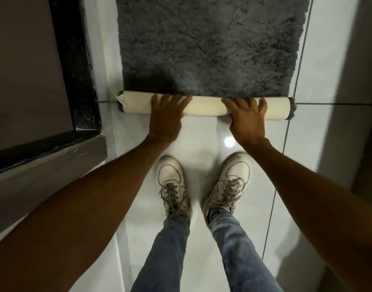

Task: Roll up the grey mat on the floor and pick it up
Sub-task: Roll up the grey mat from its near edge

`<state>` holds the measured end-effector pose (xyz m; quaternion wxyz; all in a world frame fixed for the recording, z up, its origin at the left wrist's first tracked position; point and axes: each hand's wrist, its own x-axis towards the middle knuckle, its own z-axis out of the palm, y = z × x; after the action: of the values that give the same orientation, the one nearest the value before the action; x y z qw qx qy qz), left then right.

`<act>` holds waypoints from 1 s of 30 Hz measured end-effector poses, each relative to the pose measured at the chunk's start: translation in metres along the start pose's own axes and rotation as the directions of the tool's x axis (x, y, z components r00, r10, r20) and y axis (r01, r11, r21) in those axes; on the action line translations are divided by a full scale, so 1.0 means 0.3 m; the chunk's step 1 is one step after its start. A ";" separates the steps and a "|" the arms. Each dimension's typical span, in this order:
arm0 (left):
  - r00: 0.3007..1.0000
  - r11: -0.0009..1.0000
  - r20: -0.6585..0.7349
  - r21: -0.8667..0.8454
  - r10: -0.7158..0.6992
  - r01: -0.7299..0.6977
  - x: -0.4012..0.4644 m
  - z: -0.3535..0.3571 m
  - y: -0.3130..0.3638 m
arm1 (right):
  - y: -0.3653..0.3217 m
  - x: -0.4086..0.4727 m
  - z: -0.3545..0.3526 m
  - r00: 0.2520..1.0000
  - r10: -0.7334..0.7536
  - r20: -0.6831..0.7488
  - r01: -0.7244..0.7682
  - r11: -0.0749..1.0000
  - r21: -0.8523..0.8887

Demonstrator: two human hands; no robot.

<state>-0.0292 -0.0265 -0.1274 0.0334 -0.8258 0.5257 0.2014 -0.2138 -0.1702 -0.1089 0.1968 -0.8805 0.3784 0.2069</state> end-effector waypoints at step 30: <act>0.997 0.998 -0.069 0.054 -0.021 0.025 0.184 -0.003 0.045 | 0.002 0.183 -0.037 0.990 -0.124 -0.063 0.119 0.991 -0.068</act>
<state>-0.0204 -0.0800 -0.1447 0.0403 -0.8371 0.5222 0.1580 -0.1773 -0.2081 -0.1279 0.1680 -0.9142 0.3235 0.1769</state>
